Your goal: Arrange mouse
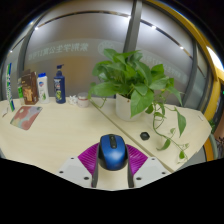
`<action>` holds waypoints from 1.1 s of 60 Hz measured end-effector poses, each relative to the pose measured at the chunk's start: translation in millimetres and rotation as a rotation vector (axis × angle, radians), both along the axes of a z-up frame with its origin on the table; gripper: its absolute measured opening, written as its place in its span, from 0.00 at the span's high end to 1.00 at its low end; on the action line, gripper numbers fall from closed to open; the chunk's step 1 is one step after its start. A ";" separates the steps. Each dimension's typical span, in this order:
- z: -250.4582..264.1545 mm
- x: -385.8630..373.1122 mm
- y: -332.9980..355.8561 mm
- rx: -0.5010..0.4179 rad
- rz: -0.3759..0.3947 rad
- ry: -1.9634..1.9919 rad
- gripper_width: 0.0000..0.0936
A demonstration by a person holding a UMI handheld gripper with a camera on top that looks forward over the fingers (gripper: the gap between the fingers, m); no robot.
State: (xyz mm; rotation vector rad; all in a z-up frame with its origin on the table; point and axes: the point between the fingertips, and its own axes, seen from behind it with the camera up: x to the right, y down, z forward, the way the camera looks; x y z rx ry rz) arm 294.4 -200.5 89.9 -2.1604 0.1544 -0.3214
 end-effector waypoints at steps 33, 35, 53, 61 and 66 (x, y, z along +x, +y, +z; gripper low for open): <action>82.8 -402.3 191.3 0.130 0.266 0.149 0.57; 54.1 -422.1 202.6 0.098 0.271 0.168 0.57; -98.2 -474.8 252.4 -0.123 0.207 0.194 0.49; -92.1 -476.1 250.8 -0.116 0.220 0.133 0.27; -80.1 -480.5 241.5 -0.118 0.239 0.114 0.09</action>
